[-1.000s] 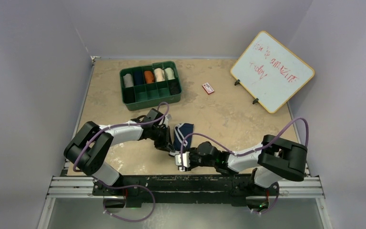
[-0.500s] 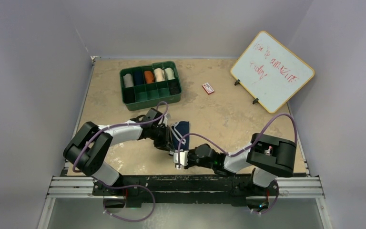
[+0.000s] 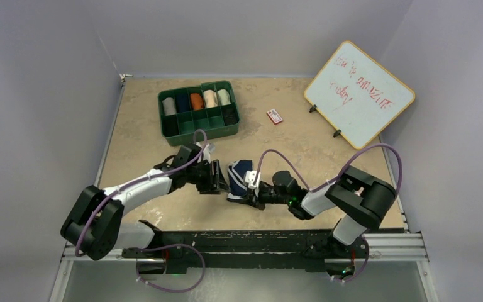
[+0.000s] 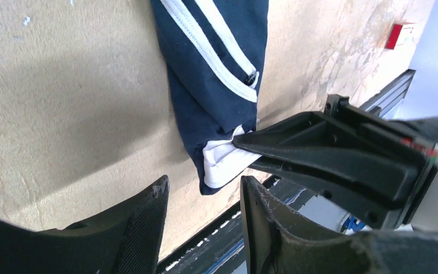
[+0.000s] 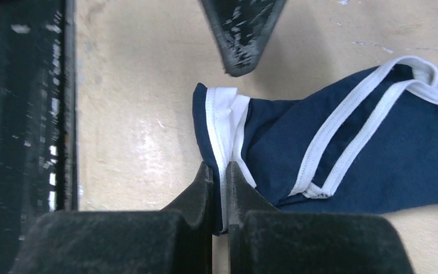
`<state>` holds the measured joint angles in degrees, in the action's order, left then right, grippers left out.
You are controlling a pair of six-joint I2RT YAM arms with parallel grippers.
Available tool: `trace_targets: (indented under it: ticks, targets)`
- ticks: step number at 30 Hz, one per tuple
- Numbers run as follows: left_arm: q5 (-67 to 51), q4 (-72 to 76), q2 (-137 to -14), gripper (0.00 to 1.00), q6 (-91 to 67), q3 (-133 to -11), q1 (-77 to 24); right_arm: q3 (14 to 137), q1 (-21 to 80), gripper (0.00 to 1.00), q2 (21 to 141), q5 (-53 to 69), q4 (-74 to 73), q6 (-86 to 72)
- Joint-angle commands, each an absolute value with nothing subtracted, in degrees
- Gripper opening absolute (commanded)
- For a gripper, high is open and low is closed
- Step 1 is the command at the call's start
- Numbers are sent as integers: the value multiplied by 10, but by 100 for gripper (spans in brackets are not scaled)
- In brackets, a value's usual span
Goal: Roll the underwear
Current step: Roll the underwear to the center of the board.
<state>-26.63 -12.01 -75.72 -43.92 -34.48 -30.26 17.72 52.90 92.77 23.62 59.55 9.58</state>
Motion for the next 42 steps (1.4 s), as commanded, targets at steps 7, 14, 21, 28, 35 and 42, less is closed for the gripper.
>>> trace_targets:
  ticks: [7,14,21,28,35,42]
  targets:
    - [-298,-9,-680,47,-396,-277,-300,248,427,1,1022,499,675,-229]
    - [-313,41,-667,47,-384,-252,-299,274,380,1,1096,543,716,-357]
    - [-307,61,-685,47,-370,-252,-301,304,351,1,1143,568,672,-412]
    - [-312,83,-743,48,-348,-271,-304,318,330,2,1173,587,651,-446]
    - [-312,143,-799,48,-360,-270,-306,321,318,7,1194,603,668,-467]
    - [-315,209,-875,47,-389,-266,-307,321,314,10,1202,611,673,-471]
